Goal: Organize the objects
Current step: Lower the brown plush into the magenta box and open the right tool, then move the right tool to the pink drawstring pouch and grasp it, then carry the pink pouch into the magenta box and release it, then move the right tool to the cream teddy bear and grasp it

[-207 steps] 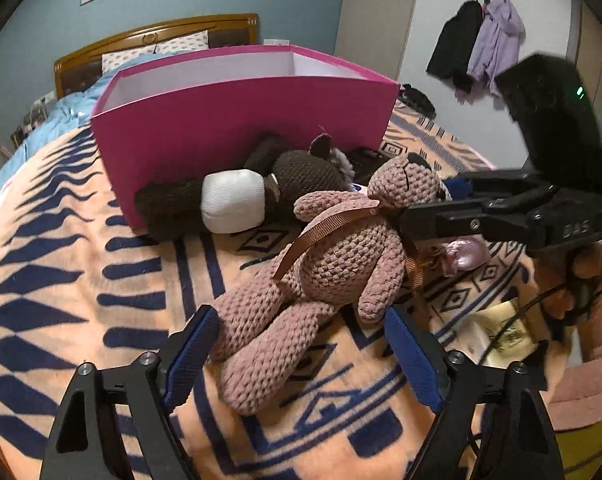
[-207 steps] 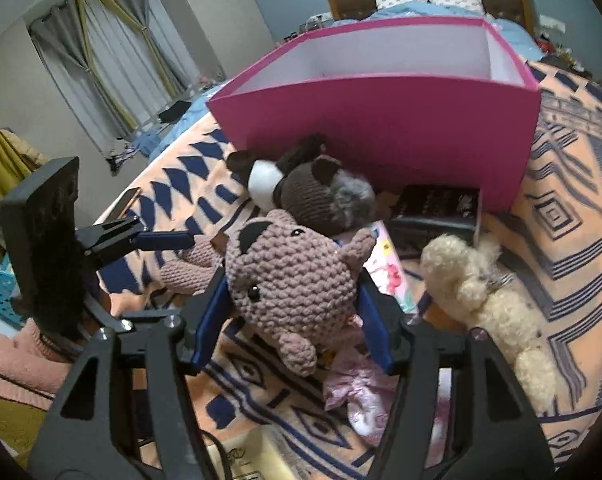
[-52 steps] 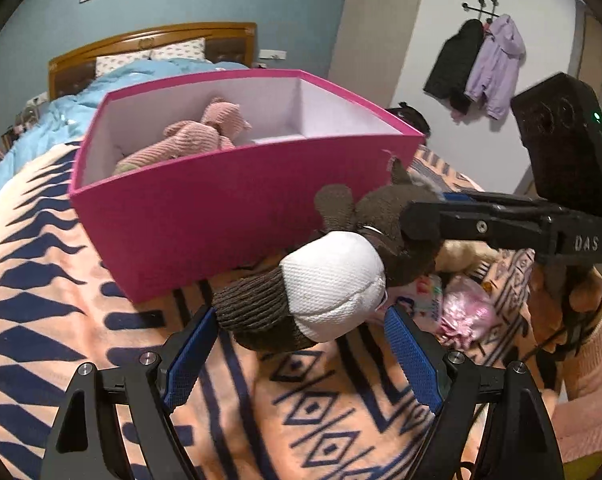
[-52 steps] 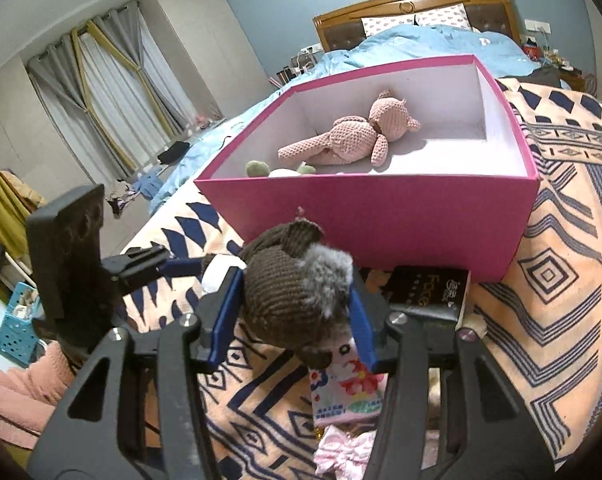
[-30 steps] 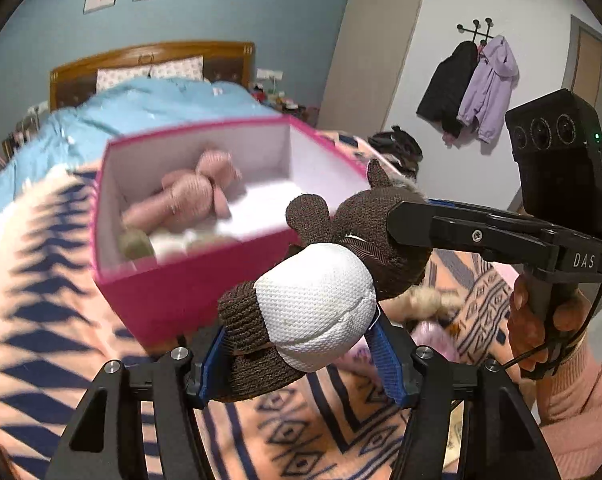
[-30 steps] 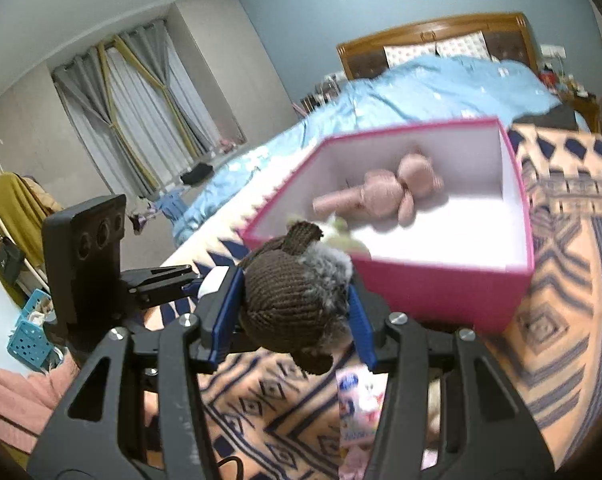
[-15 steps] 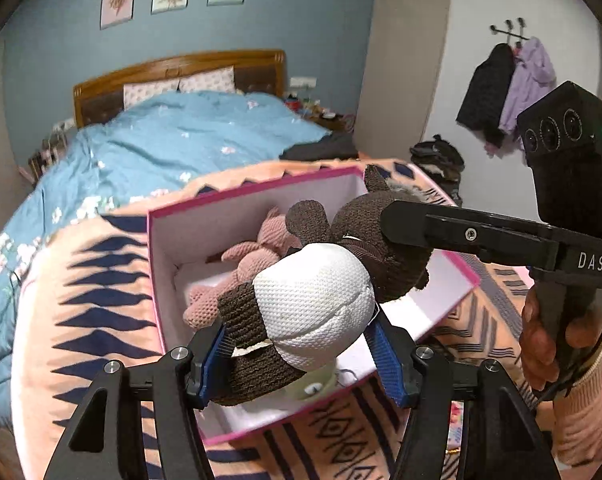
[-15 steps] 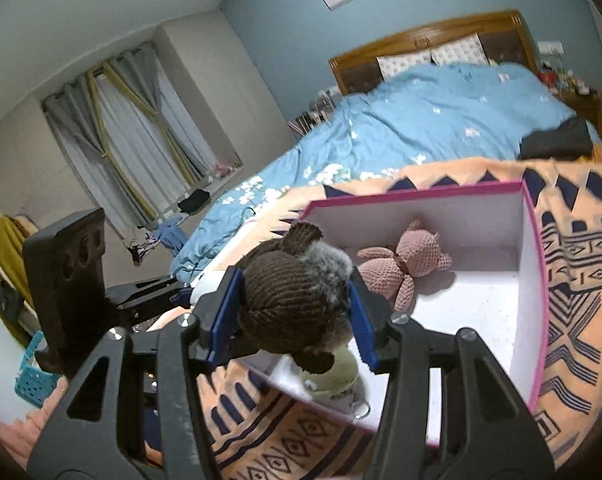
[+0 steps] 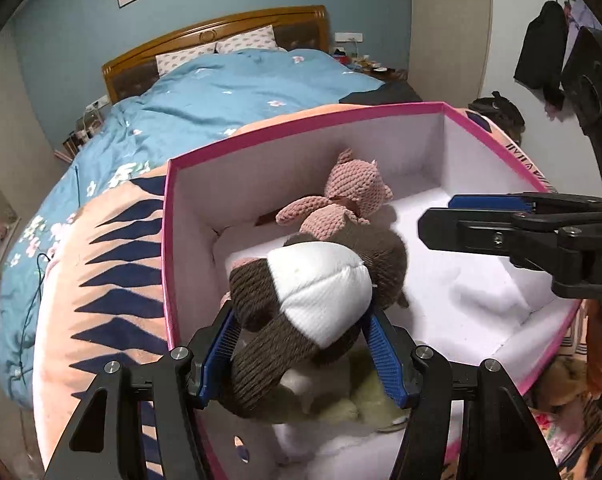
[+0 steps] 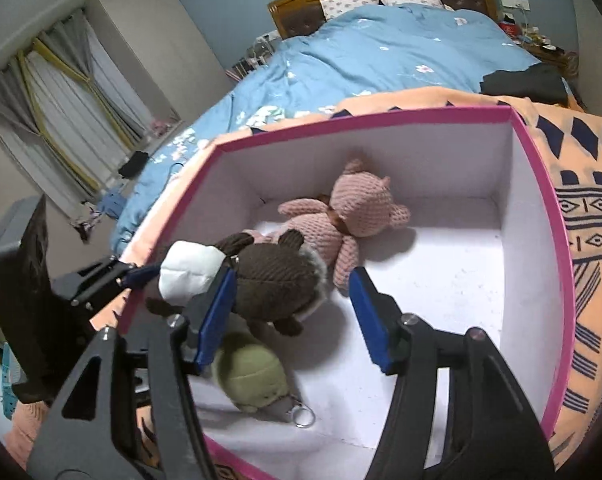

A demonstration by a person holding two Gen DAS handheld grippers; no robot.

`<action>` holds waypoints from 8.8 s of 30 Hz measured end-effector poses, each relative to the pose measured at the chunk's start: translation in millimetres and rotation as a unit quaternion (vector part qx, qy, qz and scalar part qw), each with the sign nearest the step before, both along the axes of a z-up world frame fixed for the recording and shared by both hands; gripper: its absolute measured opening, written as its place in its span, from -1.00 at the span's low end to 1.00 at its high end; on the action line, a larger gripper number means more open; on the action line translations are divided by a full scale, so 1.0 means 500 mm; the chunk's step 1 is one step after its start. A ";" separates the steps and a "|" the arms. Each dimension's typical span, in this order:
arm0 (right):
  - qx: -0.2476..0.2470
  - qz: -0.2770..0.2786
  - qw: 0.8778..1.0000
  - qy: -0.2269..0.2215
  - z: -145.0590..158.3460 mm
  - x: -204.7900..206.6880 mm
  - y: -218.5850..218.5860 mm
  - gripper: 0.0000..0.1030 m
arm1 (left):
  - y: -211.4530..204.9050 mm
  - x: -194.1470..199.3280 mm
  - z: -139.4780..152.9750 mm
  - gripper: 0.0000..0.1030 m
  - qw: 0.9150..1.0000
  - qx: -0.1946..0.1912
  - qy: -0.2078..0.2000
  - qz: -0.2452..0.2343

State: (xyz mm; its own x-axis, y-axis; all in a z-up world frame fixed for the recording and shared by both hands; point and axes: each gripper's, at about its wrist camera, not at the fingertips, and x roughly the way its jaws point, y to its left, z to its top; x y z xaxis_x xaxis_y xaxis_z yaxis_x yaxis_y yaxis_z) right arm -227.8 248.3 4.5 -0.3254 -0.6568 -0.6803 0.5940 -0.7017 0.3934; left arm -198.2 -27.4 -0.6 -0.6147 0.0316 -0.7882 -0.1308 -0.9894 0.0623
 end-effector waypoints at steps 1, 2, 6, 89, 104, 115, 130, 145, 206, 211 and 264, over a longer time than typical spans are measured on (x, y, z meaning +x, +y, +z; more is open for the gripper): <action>0.003 0.001 1.000 0.001 -0.005 0.000 -0.002 0.18 | -0.001 0.002 0.001 0.25 1.000 0.003 0.003 0.001; 0.005 0.002 1.000 0.001 -0.008 0.002 -0.001 0.18 | -0.002 0.006 0.004 0.25 1.000 0.003 0.007 0.003; 0.014 0.007 1.000 0.010 -0.012 0.015 0.004 0.18 | -0.002 0.019 0.019 0.40 0.999 0.000 0.030 0.013; -0.029 -0.016 0.998 -0.060 -0.157 0.418 0.355 0.23 | 0.236 0.363 -0.145 0.27 0.969 0.131 -0.084 -0.190; 0.046 0.016 0.998 0.036 -0.115 0.413 0.301 0.23 | 0.211 0.366 -0.144 0.22 0.967 0.137 -0.097 -0.192; 0.095 0.077 0.992 0.034 -0.164 0.395 0.264 -0.04 | 0.226 0.375 -0.147 0.18 0.949 0.182 -0.127 -0.225; 0.004 0.087 0.996 0.016 -0.114 0.447 0.269 -0.74 | 0.201 0.388 -0.071 0.03 0.955 0.191 -0.083 -0.211; -0.053 0.089 0.989 0.105 0.027 0.432 0.250 -0.75 | 0.184 0.375 0.074 0.03 0.967 0.141 0.028 -0.212; -0.076 -0.026 0.991 0.111 0.083 0.201 0.319 0.03 | 0.179 0.152 0.150 0.41 0.978 0.082 0.100 -0.164; -0.066 -0.026 0.994 0.078 0.028 0.266 0.354 0.04 | 0.199 0.223 0.123 0.41 0.971 0.089 0.094 -0.201; -0.040 -0.154 0.987 -0.034 -0.170 0.335 0.462 0.32 | 0.371 0.247 -0.117 -0.13 0.940 0.134 -0.111 -0.294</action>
